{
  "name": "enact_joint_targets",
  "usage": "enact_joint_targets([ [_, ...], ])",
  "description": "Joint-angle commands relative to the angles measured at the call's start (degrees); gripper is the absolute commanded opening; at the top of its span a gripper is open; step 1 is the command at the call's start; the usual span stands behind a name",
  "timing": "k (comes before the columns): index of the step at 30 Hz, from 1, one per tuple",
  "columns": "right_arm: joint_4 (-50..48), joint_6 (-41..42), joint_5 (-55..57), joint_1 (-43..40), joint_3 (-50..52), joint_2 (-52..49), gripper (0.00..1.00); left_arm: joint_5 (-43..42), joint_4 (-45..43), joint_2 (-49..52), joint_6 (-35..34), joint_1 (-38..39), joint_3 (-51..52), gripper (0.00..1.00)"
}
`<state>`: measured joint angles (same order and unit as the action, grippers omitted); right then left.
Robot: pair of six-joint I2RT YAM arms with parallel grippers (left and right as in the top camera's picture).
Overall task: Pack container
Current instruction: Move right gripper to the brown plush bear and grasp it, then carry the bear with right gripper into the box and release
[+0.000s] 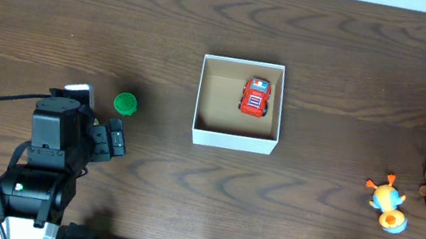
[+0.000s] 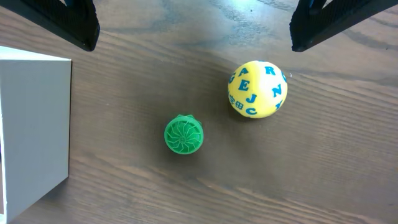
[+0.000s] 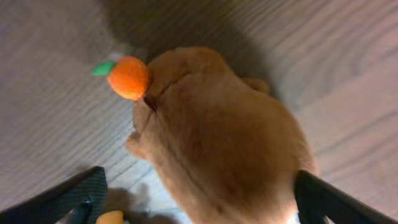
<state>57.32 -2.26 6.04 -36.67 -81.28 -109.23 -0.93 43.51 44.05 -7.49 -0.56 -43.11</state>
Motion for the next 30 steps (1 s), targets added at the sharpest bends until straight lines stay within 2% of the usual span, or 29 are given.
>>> enact_joint_targets([
  [1,-0.11,0.00,-0.46,-0.07,0.20,-1.68,0.67,0.07,0.15,0.07,-0.31,-0.17,-1.27,0.98],
  [2,-0.13,0.13,-0.50,-0.07,0.20,-1.73,0.57,0.07,0.15,0.07,-0.31,-0.17,-1.27,0.98],
  [6,-0.04,1.51,-0.55,0.00,-0.24,-1.44,0.29,0.09,0.15,0.07,-0.31,-0.17,-1.27,0.98],
  [7,0.20,1.60,-0.81,0.07,-0.37,-1.25,0.13,0.07,0.15,0.07,-0.31,-0.17,-1.27,0.98],
  [8,0.33,1.68,-1.31,0.26,-0.46,-0.83,0.01,0.09,0.15,0.07,-0.31,-0.17,-1.27,0.98],
  [13,0.37,2.73,-5.46,2.38,-1.31,3.78,0.01,0.07,0.15,0.07,-0.31,-0.17,-1.27,0.98],
  [20,-0.02,5.64,-14.19,11.43,-2.95,17.99,0.01,0.07,0.15,0.07,-0.31,-0.17,-1.27,0.98],
  [25,-1.31,8.00,-20.46,24.81,-2.93,27.15,0.01,0.07,0.15,0.07,-0.31,-0.17,-1.27,0.98],
  [30,-5.60,7.32,-20.35,42.53,-2.93,29.16,0.01,0.07,0.15,0.07,-0.31,-0.17,-1.27,0.98],
])
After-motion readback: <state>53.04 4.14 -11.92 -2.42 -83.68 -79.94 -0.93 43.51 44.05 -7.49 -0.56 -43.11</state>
